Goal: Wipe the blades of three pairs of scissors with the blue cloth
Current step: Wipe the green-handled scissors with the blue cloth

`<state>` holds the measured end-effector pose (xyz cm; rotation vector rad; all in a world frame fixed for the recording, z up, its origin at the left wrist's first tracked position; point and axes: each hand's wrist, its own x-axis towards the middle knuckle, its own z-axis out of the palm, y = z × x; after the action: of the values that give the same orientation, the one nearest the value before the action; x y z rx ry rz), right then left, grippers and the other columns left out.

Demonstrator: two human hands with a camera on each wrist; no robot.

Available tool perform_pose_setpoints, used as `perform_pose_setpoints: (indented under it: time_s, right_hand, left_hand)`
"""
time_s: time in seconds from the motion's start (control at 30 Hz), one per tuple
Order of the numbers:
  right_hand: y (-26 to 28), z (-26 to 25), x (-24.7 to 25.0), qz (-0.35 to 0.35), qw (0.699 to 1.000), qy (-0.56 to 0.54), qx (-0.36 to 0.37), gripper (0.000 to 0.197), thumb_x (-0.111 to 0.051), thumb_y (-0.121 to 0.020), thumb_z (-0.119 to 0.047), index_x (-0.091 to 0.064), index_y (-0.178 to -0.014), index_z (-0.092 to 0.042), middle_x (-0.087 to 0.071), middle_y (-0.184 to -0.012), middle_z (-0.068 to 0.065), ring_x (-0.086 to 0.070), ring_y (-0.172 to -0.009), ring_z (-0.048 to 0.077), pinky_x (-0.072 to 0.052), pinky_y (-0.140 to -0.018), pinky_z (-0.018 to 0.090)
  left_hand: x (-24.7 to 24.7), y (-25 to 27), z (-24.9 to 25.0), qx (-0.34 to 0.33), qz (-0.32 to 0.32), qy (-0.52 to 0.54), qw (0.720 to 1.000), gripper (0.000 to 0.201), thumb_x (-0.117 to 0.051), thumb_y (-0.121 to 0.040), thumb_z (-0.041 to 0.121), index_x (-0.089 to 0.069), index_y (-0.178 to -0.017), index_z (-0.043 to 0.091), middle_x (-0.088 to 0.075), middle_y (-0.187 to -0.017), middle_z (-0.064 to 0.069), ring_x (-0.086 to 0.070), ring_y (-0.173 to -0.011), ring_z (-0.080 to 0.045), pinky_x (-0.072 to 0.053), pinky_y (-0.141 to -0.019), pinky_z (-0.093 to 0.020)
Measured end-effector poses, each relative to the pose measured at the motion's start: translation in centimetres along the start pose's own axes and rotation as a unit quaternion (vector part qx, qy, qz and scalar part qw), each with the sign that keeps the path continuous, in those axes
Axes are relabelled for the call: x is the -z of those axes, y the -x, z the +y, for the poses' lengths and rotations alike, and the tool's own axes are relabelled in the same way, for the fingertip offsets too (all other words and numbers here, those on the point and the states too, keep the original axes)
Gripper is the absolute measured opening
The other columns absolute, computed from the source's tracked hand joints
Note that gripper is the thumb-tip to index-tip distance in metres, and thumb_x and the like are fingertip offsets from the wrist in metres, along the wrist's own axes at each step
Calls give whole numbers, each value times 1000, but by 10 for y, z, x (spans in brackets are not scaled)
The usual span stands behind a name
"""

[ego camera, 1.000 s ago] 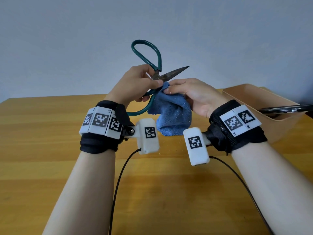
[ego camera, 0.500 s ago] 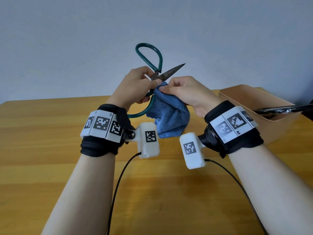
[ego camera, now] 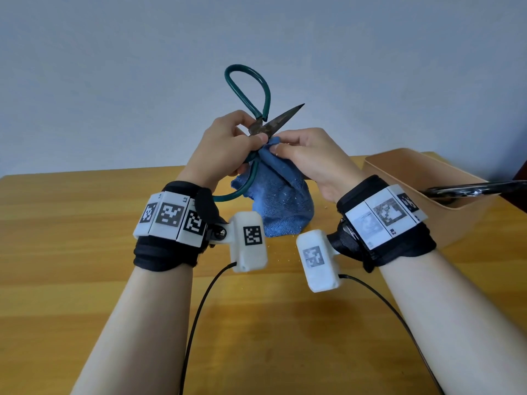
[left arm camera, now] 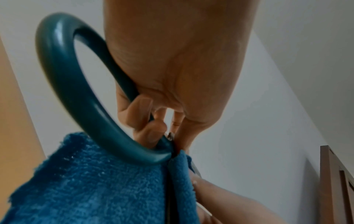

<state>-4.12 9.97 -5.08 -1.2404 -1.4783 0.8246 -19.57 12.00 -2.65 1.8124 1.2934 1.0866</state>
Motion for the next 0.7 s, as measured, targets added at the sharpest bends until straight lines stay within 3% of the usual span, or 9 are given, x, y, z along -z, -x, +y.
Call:
perform_pose_setpoints:
  time_s: [0.13,0.23,0.33,0.47,0.57,0.7]
  right_hand:
    - [1,3,-2,12,1000,-1,3,21,-67,-93,-22,-71,-72,-21,-69,-75,-2,-63,-70,10,-50,-68,28]
    - [-1,3,0,-15,1000,-3,-19,14,-64,-94,-17,-75,-84,-17,-73,-82,3,-66,-77,14,-55,-74,33]
    - [-1,2,6,-63,997,-34,-40,17,-62,-90,-1,-73,-92,-13,-72,-85,3,-67,-77,11,-55,-69,24]
    - [3,3,3,-13,996,-79,-33,6,-70,-90,-12,-71,-86,-9,-69,-81,5,-64,-72,13,-53,-67,23]
    - [2,2,-1,5,997,-72,-25,16,-69,-92,-21,-73,-87,-6,-69,-82,8,-63,-72,14,-52,-66,24]
    - [0,3,-1,-7,998,-63,-25,6,-68,-89,-5,-73,-89,-7,-72,-84,7,-67,-77,13,-56,-76,26]
  left_hand:
    - [-3,1,3,-10,-1,8,1000,12,-62,-97,19,-64,-108,14,-51,-81,-10,-43,-48,-18,-36,-52,-26]
    - [-4,2,4,-9,-8,10,1000,14,-61,-98,16,-63,-111,13,-49,-85,-13,-41,-51,-20,-33,-46,-22]
    - [-4,2,4,-6,-6,4,1000,11,-62,-97,17,-63,-107,15,-55,-83,-12,-42,-49,-18,-36,-44,-20]
    - [-3,2,6,1,0,30,1000,3,-61,-98,18,-60,-101,18,-52,-82,-8,-40,-44,-15,-36,-46,-23]
    - [0,3,7,8,-9,50,999,2,-60,-98,17,-60,-100,17,-48,-86,-12,-38,-48,-15,-35,-48,-25]
    - [-5,1,5,5,-2,22,1000,4,-61,-96,16,-61,-100,16,-51,-84,-12,-44,-57,-21,-41,-54,-29]
